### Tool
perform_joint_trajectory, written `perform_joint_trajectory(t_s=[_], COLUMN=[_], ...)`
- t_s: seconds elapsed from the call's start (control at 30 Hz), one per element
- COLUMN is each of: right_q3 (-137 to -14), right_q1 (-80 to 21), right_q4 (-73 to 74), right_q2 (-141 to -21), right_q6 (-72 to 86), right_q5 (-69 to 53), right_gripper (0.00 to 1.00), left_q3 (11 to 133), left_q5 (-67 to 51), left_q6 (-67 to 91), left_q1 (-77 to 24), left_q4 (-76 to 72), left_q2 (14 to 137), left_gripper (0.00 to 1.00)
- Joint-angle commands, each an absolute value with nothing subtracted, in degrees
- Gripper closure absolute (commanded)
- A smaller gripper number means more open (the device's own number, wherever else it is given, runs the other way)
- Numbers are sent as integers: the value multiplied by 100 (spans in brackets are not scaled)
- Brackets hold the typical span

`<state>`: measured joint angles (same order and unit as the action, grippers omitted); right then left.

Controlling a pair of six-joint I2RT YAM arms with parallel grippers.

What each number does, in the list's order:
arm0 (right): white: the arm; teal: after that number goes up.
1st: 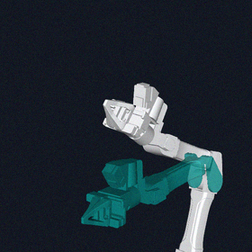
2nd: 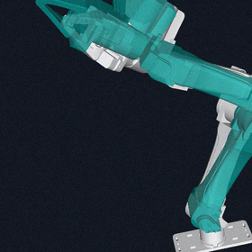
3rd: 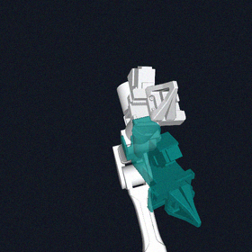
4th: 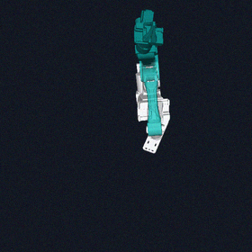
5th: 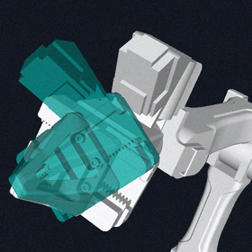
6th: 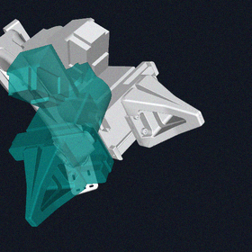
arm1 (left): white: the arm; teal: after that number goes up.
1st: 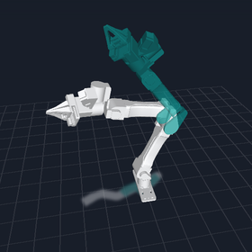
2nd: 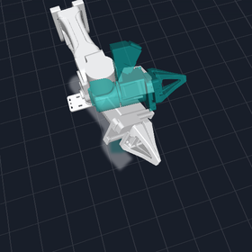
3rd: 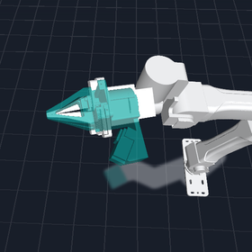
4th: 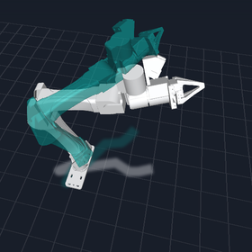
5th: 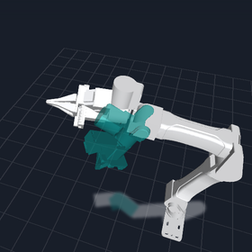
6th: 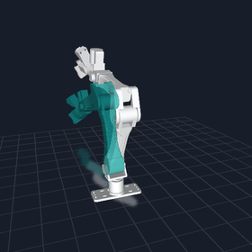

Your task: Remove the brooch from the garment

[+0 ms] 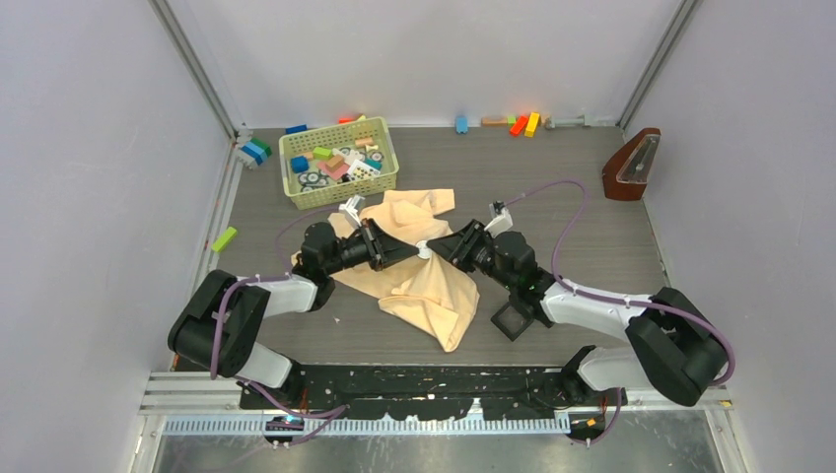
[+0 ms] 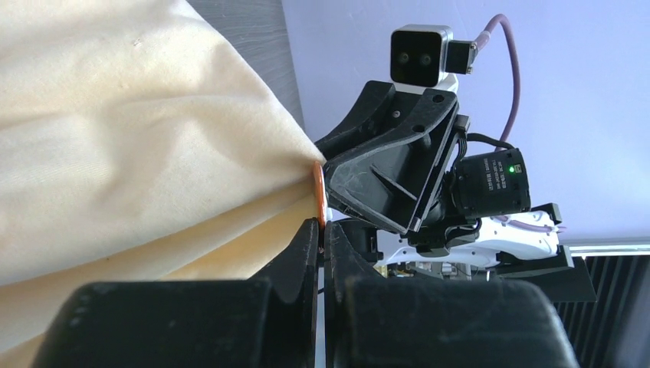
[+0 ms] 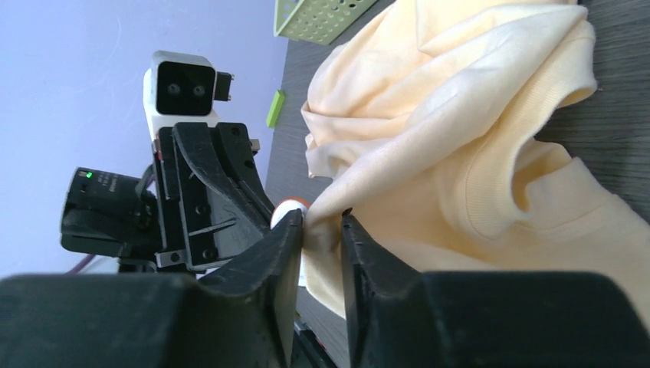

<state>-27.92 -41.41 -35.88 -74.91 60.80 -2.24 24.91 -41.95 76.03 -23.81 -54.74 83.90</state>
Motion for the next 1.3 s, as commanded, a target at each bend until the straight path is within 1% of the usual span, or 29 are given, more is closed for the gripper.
perform_joint_trajectory(t_s=[0.0, 0.13, 0.23, 0.57, 0.83, 1.0, 1.13, 1.2, 1.23, 1.27], right_q3=[-2828, -2831, -2920, -3519, -3658, -3902, -3855, -3725, -3695, -3613], right_q1=[-4173, -4202, -4242, -4667, -4953, -5065, -5089, -5089, -5093, -5091], right_q4=[-3473, -3450, -3331, -2159, -1760, -1437, -1315, -1290, -1252, -1232], right_q2=[-7239, -7269, -7313, -7247, -7328, -7432, -7271, -7041, -6889, -6806], right_q6=[5974, 5882, 5745, 4783, 4485, 4176, 4100, 4112, 4126, 4160], right_q5=[176, 85, -228, -61, 202, -165, -145, -46, 78, 277], right_gripper=[72, 73, 71, 69, 75, 74, 71, 65, 58, 55], left_q3=[2487, 2520, 2544, 2616, 2628, 2701, 2716, 2722, 2729, 2744], left_q5=[-4123, -4113, -4141, -4114, -3988, -3982, -4006, -3985, -3961, -3918], left_q6=[7721, 7726, 7726, 7606, 7409, 7331, 7188, 6972, 6838, 6700], left_q1=[-2355, -2347, -2347, -2347, -2347, -2347, -2298, -2225, -2185, -2162], left_q4=[-6176, -6161, -6146, -5663, -5042, -4726, -4465, -4104, -3879, -3636], left_q2=[8352, 8373, 8389, 8200, 7786, 7680, 7563, 7430, 7333, 7233], left_gripper=[100, 100, 100, 100, 100, 100, 100, 100, 100, 100])
